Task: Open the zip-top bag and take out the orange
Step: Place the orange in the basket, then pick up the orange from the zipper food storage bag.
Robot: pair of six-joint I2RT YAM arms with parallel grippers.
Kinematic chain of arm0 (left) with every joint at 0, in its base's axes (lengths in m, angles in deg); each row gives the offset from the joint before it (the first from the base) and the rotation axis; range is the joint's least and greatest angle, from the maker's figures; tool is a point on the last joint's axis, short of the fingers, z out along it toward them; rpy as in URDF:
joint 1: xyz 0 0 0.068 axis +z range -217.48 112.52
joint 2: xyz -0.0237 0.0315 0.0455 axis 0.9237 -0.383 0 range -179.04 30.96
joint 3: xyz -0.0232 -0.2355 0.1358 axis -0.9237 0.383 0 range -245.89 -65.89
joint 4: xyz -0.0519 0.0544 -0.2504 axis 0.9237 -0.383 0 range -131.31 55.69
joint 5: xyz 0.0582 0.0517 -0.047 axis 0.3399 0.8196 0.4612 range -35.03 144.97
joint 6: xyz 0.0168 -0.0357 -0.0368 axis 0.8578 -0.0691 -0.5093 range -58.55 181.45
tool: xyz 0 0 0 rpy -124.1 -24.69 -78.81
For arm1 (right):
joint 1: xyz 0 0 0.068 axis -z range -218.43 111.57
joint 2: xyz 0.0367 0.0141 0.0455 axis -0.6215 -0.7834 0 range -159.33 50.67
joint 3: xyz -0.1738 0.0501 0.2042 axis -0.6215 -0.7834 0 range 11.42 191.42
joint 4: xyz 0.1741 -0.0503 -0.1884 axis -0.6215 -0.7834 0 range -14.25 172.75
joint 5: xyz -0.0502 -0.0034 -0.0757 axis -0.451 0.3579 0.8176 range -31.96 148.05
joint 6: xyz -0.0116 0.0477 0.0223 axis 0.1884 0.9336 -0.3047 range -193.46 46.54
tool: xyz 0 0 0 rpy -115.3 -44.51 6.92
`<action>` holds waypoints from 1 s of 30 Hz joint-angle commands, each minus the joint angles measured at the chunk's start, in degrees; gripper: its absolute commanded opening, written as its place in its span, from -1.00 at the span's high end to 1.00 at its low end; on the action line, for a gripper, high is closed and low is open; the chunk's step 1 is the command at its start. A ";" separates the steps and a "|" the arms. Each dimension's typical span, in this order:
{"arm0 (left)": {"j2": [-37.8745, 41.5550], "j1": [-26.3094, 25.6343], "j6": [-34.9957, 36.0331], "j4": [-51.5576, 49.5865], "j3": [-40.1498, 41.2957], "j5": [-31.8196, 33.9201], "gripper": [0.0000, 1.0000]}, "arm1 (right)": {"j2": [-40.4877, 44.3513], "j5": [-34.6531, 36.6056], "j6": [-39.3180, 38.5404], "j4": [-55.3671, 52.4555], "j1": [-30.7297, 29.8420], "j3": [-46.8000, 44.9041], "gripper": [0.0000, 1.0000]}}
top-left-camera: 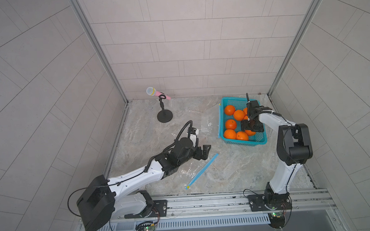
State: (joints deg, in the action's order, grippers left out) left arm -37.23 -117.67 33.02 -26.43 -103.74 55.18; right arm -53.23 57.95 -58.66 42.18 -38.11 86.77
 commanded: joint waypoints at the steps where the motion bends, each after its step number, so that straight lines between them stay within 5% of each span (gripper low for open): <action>1: 1.56 2.88 1.25 -2.86 1.17 4.04 -1.00 | 10.14 -0.04 -0.45 -0.91 -1.40 -2.49 -0.75; 4: 0.33 8.53 1.12 -1.60 1.49 -0.34 -0.99 | 20.52 0.26 0.24 -0.36 -5.58 -5.53 -0.75; 9: -5.66 15.99 0.99 0.79 -0.80 -6.25 -0.61 | 38.54 1.94 2.59 6.72 -23.01 -16.30 -0.68; 14: -14.20 18.39 2.89 5.45 -2.39 -12.01 -0.39 | 47.57 -6.78 6.14 25.03 -38.78 -35.29 -0.47; 17: -17.90 18.81 3.99 6.05 -2.85 -11.84 -0.38 | 47.68 -9.35 6.64 38.96 -46.70 -45.30 -0.30; 21: -20.87 19.63 4.09 8.60 -2.16 -10.69 -0.27 | 42.58 -9.61 3.06 43.53 -56.59 -47.84 -0.21; 26: -23.92 19.80 5.26 9.55 -1.56 -8.16 -0.26 | 38.49 -17.01 5.48 70.81 -58.20 -59.92 -0.14; 30: -26.10 20.48 5.22 11.10 -1.41 -7.80 -0.26 | 33.50 -15.17 2.71 71.68 -58.63 -60.39 -0.14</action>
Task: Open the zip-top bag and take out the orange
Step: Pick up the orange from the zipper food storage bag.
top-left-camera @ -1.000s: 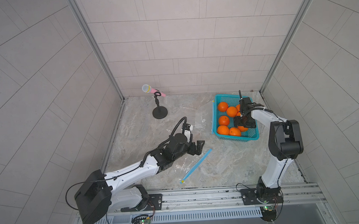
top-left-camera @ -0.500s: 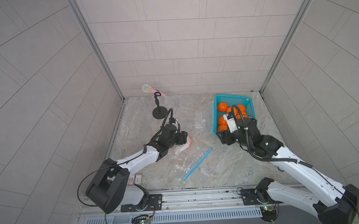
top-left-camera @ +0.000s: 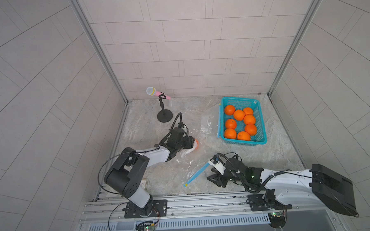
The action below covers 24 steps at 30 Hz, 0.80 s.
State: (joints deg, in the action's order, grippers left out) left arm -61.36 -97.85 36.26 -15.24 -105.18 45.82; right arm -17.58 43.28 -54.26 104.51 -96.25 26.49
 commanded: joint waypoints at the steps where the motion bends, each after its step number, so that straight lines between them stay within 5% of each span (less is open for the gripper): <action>1: -2.33 0.73 1.84 -0.90 -0.38 1.50 -0.26 | -3.79 -0.19 -1.94 10.77 -0.90 -0.13 -0.14; 15: 8.79 0.26 -1.59 -6.69 -0.58 -1.03 -0.44 | -25.17 2.61 -6.25 32.74 0.88 3.91 -0.25; 19: 7.42 0.31 -0.17 -9.62 -3.57 2.66 -0.45 | -28.24 0.14 -3.81 40.29 3.32 2.03 -0.26; 24: -0.18 0.82 2.24 -6.58 -6.71 7.12 -0.44 | -29.87 2.18 -5.55 36.54 3.81 4.06 -0.30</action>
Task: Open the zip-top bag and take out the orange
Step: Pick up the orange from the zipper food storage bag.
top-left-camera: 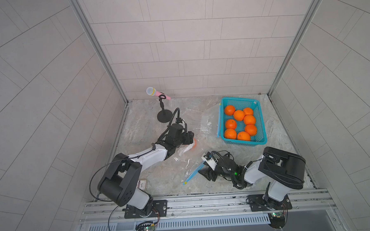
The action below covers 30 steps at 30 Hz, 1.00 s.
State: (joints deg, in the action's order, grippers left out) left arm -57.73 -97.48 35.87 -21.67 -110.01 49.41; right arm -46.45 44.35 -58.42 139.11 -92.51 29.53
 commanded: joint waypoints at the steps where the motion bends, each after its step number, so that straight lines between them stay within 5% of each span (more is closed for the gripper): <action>1: -5.13 0.55 2.74 -0.46 -2.54 4.03 -0.42 | -1.88 1.57 -2.12 3.03 0.14 1.19 -0.31; 9: -7.53 1.69 5.80 1.51 -3.10 10.47 -0.32 | -5.50 4.26 -6.35 -1.23 0.61 7.95 -0.37; 17: -8.76 1.70 0.96 4.46 -2.64 -3.39 -0.32 | -8.89 4.83 -8.11 -3.86 2.66 15.08 -0.50; 24: -8.86 2.34 -3.51 1.05 -2.77 -9.25 -0.25 | -13.65 2.33 -8.63 -9.14 5.59 22.14 -0.59; 30: -8.78 4.42 -4.13 -1.16 -1.86 -13.93 -0.14 | -16.93 6.49 -6.07 1.40 8.05 20.30 -0.64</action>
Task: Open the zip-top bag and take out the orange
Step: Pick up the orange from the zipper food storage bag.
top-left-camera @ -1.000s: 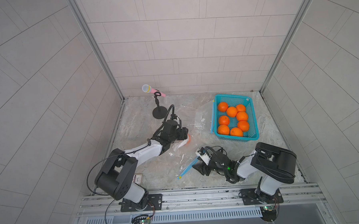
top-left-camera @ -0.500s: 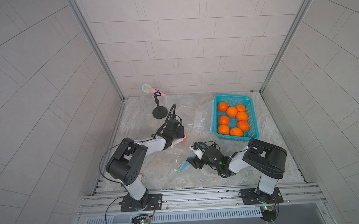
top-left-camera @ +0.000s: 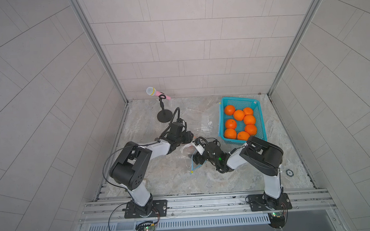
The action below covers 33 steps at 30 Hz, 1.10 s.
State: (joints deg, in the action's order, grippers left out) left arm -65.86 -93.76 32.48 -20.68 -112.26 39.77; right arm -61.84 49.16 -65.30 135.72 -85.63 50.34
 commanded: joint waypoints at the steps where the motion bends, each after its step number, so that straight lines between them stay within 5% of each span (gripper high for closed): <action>1: -0.58 0.71 -0.74 -2.33 0.64 -4.87 -0.13 | -1.94 1.91 0.89 5.91 1.36 -0.36 -0.65; 20: -1.43 0.71 -9.34 13.35 8.30 -18.19 -0.14 | -7.84 -7.53 0.59 -0.06 2.55 12.52 -0.67; 22: -1.88 0.79 -9.54 14.13 8.82 -18.82 -0.15 | -8.23 -7.92 0.58 -3.12 2.47 14.65 -0.55; 33: 3.05 2.46 -2.85 4.22 9.89 -2.80 -0.43 | 6.56 -7.63 1.64 -9.65 2.44 1.82 -0.26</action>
State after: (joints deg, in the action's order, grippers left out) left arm -63.48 -91.44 27.21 -12.99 -103.10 32.20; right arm -59.06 43.19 -64.19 129.39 -83.01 53.27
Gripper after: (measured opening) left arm 0.715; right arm 0.705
